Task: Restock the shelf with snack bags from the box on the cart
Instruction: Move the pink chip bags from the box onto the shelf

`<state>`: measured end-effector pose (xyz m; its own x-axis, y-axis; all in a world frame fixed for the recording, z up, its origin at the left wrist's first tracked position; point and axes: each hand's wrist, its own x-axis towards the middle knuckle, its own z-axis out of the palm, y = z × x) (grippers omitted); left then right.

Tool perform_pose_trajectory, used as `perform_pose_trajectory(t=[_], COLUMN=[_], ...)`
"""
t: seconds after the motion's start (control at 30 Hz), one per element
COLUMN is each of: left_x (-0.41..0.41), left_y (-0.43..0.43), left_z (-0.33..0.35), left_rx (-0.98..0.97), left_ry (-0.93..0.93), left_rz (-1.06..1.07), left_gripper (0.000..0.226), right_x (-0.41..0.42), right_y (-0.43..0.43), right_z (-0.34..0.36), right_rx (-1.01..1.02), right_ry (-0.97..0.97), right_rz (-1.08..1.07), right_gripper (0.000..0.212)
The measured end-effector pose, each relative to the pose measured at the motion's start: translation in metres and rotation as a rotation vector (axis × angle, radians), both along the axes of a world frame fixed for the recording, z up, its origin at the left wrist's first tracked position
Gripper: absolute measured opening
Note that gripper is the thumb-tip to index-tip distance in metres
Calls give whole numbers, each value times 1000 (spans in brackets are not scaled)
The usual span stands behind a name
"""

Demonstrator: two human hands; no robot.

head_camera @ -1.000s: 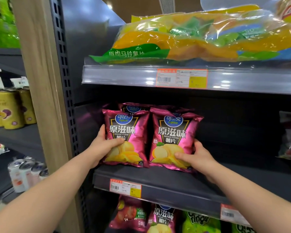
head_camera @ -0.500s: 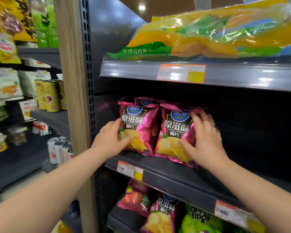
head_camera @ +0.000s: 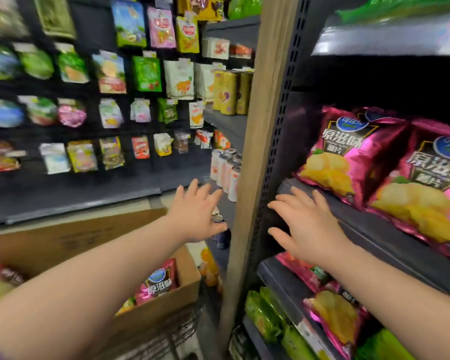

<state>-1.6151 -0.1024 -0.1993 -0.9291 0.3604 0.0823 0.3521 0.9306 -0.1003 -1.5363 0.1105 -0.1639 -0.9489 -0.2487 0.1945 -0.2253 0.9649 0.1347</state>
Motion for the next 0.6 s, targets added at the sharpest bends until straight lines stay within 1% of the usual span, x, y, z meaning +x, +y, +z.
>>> perform_pose_trajectory(t=[0.1, 0.37, 0.5, 0.6], left_x=[9, 18, 19, 21], left_y=[-55, -227, -307, -360], left_z=[-21, -76, -97, -117], left_rx=[-38, -35, -20, 19], left_ry=[-34, -157, -201, -257], left_rz=[102, 391, 510, 594], left_gripper=[87, 86, 86, 82], right_x=[-15, -64, -88, -104], right_y=[-34, -151, -211, -249], right_z=[-24, -76, -103, -124], right_rx=[18, 18, 19, -3], right_ry=[-85, -244, -316, -398], right_rz=[70, 195, 219, 187], right_gripper=[55, 53, 54, 50])
